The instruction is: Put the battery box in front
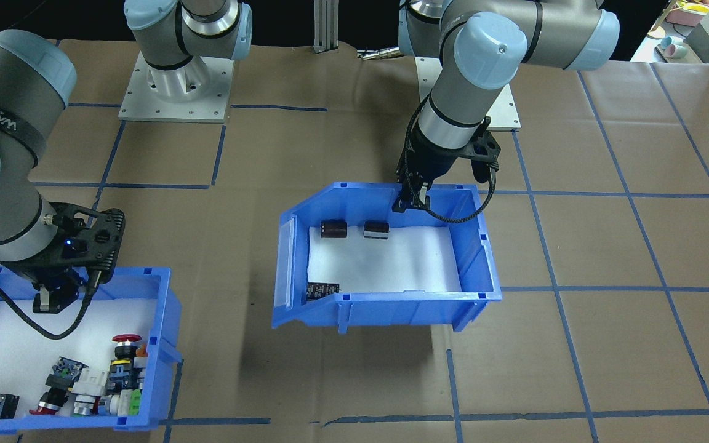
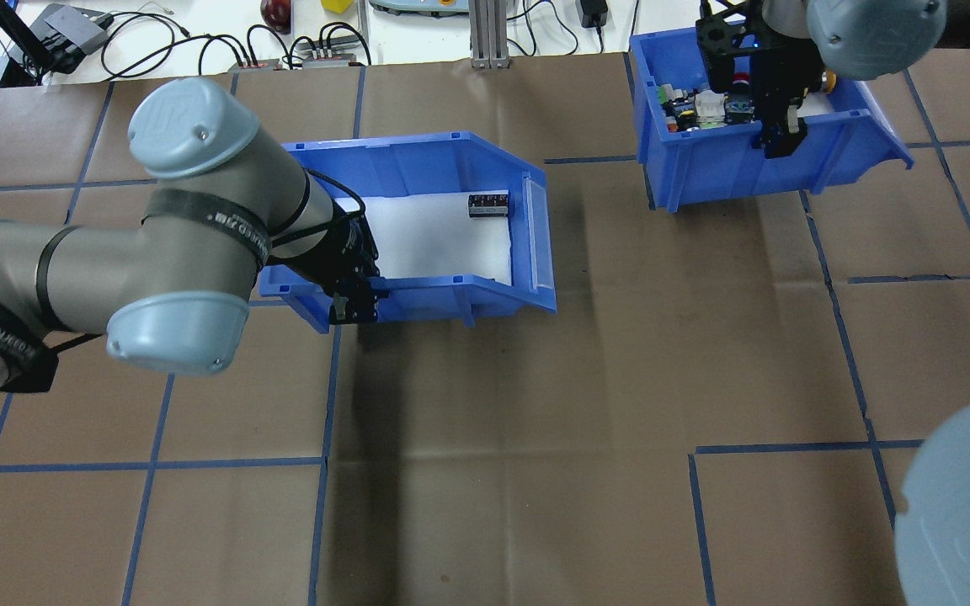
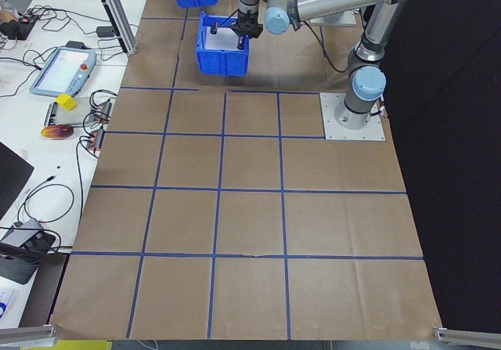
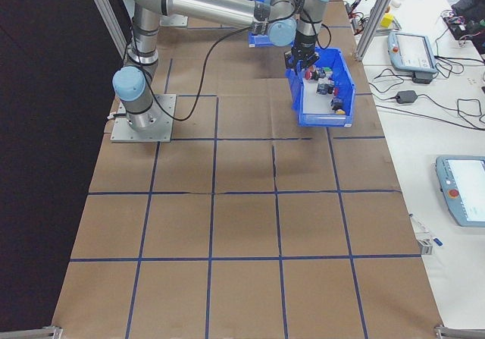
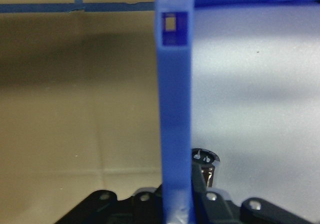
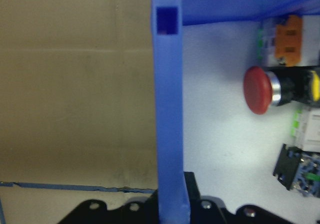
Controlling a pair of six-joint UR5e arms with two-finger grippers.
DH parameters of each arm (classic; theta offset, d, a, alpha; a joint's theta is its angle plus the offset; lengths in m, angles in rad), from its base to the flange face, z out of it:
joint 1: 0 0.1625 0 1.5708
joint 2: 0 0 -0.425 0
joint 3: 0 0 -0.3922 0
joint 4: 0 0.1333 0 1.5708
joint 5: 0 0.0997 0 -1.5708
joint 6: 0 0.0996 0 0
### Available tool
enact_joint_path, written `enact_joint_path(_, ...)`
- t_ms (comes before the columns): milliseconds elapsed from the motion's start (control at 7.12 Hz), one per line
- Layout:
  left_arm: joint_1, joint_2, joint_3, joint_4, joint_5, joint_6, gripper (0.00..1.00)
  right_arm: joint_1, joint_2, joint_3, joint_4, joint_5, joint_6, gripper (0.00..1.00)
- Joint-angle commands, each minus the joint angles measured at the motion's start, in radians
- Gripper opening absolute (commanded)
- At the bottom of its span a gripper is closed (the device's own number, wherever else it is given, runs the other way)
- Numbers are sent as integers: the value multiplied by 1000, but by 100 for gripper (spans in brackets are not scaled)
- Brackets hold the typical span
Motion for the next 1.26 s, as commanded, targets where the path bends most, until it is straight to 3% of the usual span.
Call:
enact_joint_path(0,-5,-190,216,-51,-4,-43,0,-49,-121,144,-7,4,-38,4)
enact_joint_path(421,-46,-393,419,-30,-13,-220,0,-125,-291,322,-7,43,-76,4)
enact_joint_path(561,-90,-446,480,-30,-10,-277,0,-154,-332,377,-8,93,-87,4)
enact_joint_path(1123,-173,-473,473,-33,-8,-198,9,-171,-371,411,-13,95,-95,5)
